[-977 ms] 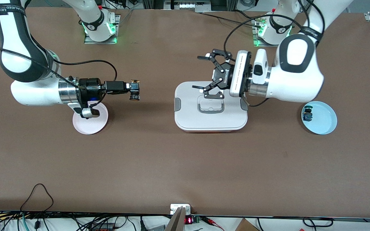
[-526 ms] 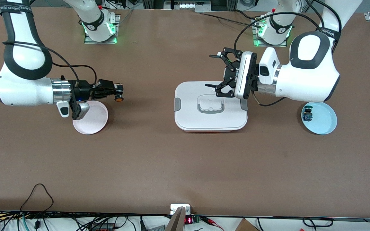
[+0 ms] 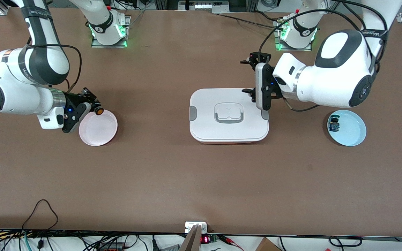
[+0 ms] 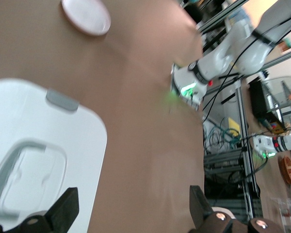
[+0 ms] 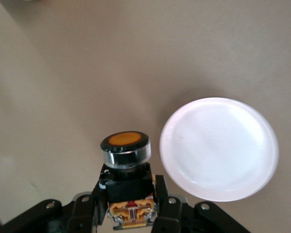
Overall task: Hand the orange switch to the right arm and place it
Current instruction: 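Lower the switch onto the white plate while the left gripper returns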
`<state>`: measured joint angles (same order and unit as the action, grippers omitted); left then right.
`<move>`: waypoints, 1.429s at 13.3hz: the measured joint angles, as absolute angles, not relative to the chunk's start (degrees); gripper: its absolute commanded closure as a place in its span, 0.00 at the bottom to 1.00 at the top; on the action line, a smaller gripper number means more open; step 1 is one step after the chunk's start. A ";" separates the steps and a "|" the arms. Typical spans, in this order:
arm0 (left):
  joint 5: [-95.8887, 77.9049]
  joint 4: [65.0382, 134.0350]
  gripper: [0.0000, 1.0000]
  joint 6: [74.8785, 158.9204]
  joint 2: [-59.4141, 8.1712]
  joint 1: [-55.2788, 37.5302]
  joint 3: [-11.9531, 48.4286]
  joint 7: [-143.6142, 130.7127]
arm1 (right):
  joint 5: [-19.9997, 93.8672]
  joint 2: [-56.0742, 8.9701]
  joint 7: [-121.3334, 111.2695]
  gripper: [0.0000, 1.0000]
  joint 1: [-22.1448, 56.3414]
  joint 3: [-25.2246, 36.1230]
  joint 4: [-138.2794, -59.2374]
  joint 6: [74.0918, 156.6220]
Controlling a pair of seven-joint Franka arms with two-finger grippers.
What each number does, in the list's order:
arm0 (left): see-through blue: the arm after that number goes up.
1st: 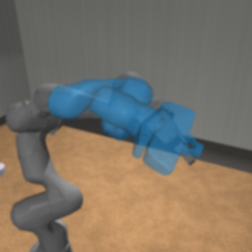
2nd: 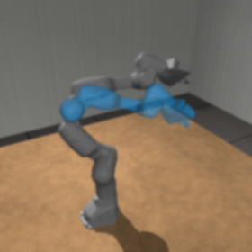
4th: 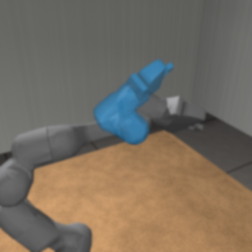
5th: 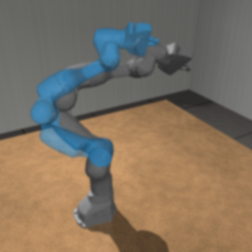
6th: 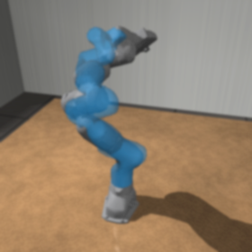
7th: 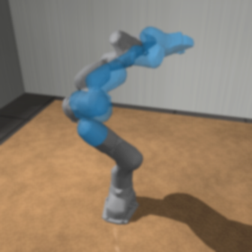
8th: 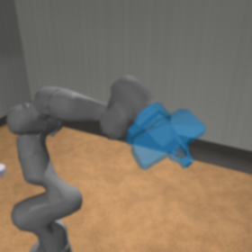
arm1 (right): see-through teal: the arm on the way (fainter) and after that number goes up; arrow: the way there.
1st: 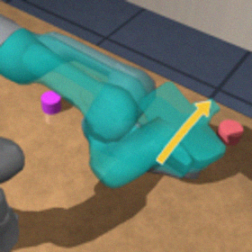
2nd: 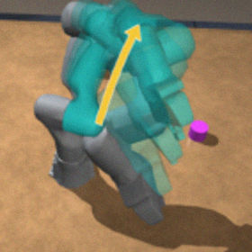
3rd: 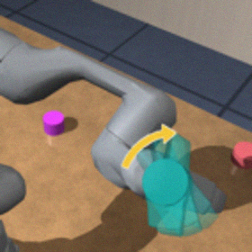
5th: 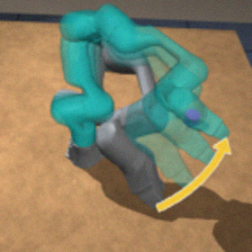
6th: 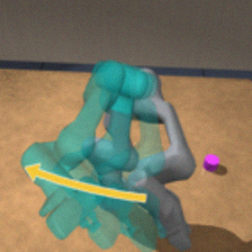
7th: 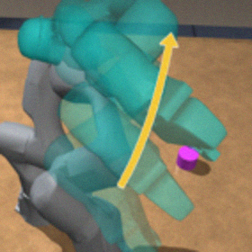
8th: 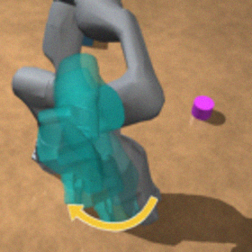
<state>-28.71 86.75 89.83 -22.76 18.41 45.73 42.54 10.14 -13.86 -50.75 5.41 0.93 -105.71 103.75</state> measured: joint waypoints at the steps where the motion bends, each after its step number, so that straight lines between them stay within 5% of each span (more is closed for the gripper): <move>1: -25.12 85.57 0.00 87.35 -22.72 18.40 45.77 38.53 | 7.89 -13.88 -53.70 1.00 5.40 0.92 -105.99 105.52; 12: 11.32 79.54 0.00 78.01 -22.93 14.38 45.91 1.42 | -1.70 -14.22 -75.62 1.00 4.28 1.04 -124.22 138.52; 19: 14.66 69.10 0.00 75.68 -22.93 14.95 39.79 0.46 | -5.09 -15.91 -78.19 1.00 3.91 1.05 -128.62 145.50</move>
<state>14.66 69.10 75.68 -22.93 14.95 39.79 0.46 -5.09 -15.91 -78.19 3.91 1.05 -128.62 145.50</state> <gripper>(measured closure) 0.000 0.581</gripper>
